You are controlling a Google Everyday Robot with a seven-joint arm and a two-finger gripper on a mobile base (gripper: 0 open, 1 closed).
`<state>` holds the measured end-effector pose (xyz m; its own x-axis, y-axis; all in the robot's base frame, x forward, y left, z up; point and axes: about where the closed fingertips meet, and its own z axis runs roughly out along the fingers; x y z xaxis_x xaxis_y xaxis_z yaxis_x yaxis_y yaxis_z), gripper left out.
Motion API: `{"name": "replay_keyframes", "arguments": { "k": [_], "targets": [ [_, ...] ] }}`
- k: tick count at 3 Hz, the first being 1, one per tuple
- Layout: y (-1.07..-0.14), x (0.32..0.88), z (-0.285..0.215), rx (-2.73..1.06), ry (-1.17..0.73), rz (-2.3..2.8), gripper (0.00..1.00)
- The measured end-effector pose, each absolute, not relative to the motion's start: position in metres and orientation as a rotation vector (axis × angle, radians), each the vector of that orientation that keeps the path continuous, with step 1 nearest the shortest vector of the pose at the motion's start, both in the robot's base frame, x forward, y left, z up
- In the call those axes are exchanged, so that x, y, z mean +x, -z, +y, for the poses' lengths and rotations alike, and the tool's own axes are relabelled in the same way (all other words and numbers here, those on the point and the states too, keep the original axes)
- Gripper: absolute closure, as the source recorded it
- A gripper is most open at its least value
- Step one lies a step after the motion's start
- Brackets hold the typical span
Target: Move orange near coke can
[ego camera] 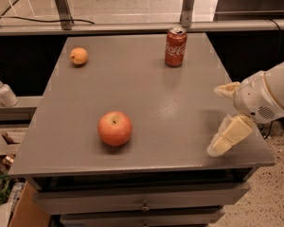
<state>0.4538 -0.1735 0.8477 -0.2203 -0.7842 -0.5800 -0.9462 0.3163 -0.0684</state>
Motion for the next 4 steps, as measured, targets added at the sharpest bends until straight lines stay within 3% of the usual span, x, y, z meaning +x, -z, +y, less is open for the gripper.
{"name": "replay_keyframes", "arguments": {
  "k": [4],
  "targets": [
    [-0.829,0.485,-0.133,-1.369,-0.607,1.967,0.00]
  ]
}}
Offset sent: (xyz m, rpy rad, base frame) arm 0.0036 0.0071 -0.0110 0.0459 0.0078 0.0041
